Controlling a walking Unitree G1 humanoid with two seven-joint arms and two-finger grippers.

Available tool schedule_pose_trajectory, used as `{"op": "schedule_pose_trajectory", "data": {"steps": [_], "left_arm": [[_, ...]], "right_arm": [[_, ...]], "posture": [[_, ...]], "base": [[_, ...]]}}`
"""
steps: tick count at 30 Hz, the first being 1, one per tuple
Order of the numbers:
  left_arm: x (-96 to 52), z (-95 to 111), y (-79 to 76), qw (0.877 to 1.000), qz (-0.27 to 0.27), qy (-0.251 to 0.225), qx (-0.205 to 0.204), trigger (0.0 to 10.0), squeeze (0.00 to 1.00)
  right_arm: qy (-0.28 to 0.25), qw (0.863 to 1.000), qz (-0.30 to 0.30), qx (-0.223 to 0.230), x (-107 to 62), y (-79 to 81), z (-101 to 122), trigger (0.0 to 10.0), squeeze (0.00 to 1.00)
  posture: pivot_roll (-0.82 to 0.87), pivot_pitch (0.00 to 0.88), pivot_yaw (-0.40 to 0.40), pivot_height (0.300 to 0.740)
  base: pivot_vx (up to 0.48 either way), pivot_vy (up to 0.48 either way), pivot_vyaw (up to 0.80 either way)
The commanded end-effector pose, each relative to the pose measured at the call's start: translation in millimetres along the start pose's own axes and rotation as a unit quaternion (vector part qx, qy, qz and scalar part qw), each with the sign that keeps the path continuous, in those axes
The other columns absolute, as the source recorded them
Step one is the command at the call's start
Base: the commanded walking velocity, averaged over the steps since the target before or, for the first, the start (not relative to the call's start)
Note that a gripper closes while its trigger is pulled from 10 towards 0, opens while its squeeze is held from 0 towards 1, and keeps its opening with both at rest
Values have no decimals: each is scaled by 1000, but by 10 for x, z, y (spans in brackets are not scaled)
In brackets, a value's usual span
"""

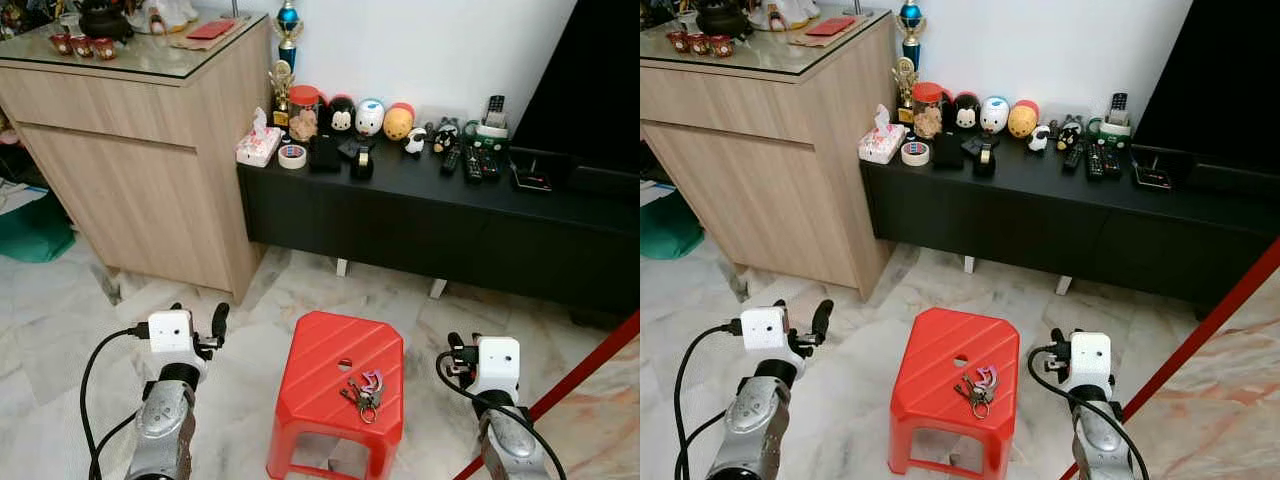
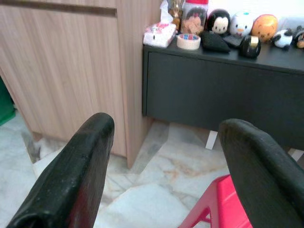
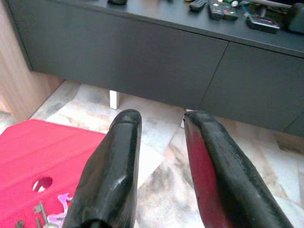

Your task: Hang keys on a hook

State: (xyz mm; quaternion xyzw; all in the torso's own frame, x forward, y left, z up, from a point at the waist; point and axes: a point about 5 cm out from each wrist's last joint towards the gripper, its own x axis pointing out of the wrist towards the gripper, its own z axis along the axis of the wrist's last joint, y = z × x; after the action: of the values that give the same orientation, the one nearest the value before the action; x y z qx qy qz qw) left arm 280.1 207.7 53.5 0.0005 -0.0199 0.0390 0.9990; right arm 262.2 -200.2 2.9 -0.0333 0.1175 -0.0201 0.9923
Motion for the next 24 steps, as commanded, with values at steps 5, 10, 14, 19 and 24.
{"op": "schedule_pose_trajectory", "data": {"steps": [5,10,14,19,24], "left_arm": [[-136,-47,-13,1000,19,5,-12,10000,0],[-152,-62,-37,1000,18,8,-11,10000,0],[-195,-68,-88,1000,16,11,-12,10000,0],[-196,-73,-197,1000,-4,14,-8,10000,0],[-166,-7,-314,998,-57,13,20,10000,0]], "right_arm": [[7,999,39,-27,-47,36,-41,10000,0],[8,999,41,-27,-11,32,-10,10000,0],[9,998,46,-33,23,17,26,10000,0],[19,999,35,-18,-7,-25,-27,10000,0],[37,999,5,39,-8,8,-96,10000,0]], "posture": [[66,0,-138,663],[72,0,-152,663],[58,0,-149,663],[70,0,-140,663],[142,0,-93,663]], "base": [[0,0,0],[0,0,0],[0,0,0],[0,0,0],[0,0,0]]}}
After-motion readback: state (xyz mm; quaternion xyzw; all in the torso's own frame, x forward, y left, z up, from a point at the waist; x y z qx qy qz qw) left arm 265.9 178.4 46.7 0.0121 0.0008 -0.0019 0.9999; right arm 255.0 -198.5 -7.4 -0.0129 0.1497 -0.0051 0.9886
